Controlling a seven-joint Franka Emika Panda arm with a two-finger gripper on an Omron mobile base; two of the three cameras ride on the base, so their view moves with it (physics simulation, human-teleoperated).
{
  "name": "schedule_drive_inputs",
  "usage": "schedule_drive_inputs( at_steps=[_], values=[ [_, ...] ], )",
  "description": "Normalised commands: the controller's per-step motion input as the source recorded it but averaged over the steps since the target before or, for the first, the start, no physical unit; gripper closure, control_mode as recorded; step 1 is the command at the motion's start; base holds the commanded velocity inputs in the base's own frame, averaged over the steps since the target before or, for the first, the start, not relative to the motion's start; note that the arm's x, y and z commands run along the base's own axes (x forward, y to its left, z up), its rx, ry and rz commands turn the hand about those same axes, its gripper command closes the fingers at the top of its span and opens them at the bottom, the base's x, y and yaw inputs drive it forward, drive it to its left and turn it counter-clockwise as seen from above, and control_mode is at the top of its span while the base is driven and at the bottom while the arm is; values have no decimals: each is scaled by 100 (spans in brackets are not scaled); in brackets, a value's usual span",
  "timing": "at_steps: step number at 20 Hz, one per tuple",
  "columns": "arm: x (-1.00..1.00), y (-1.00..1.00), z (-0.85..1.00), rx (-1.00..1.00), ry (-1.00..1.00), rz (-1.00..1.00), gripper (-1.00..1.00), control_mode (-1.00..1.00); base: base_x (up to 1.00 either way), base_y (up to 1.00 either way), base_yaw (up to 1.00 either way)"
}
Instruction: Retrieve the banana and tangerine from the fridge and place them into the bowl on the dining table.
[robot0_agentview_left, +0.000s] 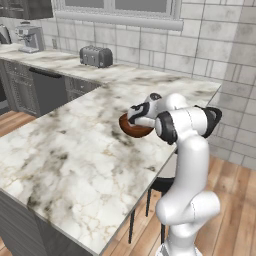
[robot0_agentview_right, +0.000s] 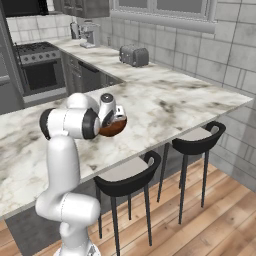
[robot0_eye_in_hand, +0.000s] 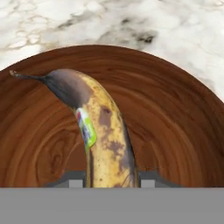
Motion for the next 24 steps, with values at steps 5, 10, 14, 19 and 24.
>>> schedule_drive_inputs(
  at_steps=[5,10,14,19,24],
  values=[
    [29,1,-15,0,0,0,100,-100,0,0,0],
    [24,3,-10,0,0,0,-100,-100,0,0,0],
    [7,2,-2,0,0,0,-100,-100,0,0,0],
    [-2,0,0,0,-1,0,-100,-100,0,0,0],
    [-34,0,4,0,-5,1,-100,-100,0,0,0]
  ],
)
